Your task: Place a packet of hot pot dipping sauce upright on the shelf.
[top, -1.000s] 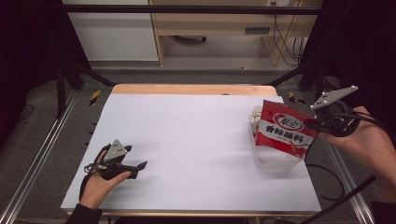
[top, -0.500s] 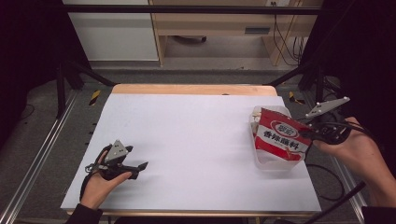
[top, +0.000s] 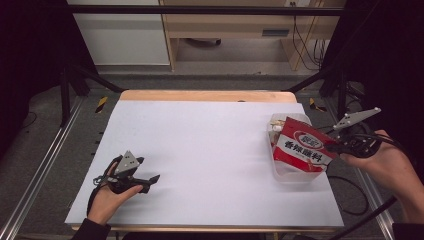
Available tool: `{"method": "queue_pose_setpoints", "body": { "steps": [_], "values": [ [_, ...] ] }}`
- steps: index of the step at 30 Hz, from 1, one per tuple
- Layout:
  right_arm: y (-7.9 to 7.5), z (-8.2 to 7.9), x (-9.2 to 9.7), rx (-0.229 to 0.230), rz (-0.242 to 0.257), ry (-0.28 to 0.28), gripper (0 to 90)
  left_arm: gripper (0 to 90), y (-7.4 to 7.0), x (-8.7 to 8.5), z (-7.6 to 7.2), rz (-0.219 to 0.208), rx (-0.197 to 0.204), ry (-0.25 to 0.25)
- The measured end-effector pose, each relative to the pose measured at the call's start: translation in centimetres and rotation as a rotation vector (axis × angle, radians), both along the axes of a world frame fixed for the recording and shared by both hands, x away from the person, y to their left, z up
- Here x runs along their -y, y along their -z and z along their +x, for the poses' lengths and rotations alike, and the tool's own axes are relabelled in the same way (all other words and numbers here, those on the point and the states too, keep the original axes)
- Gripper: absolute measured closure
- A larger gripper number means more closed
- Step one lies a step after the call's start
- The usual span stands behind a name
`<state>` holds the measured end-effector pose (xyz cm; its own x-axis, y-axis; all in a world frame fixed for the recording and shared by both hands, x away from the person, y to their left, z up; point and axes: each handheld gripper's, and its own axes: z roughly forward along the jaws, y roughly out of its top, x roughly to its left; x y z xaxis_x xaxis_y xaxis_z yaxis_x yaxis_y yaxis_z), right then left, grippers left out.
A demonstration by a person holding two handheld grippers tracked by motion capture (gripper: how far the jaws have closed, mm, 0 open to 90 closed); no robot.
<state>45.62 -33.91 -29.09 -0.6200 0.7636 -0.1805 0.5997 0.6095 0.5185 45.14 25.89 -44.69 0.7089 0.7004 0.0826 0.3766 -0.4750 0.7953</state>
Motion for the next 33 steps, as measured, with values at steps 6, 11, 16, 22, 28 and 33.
{"method": "queue_pose_setpoints", "body": {
  "steps": [6,11,16,22,28,33],
  "values": [
    [0.3,0.1,0.4,-0.015,-0.001,0.016,87.1,13.9,0.0,0.0,0.0,0.003,-0.002,0.001],
    [0.1,-0.1,0.3,0.013,-0.001,-0.003,70.8,13.9,0.1,0.1,0.0,0.004,-0.004,0.001],
    [-0.6,-0.2,-0.4,0.066,-0.01,-0.021,51.3,13.9,0.1,0.1,0.0,0.005,-0.003,0.003],
    [-1.9,0.1,-1.8,0.147,-0.014,-0.041,37.7,13.8,0.1,0.1,0.0,0.005,-0.003,0.003],
    [-3.2,0.8,-3.5,0.203,-0.007,-0.063,30.3,13.8,0.1,0.2,0.0,0.005,-0.002,0.006],
    [-4.5,1.0,-5.5,0.258,0.015,-0.082,26.3,13.8,0.1,0.1,0.0,0.005,-0.001,0.004]
  ]
}}
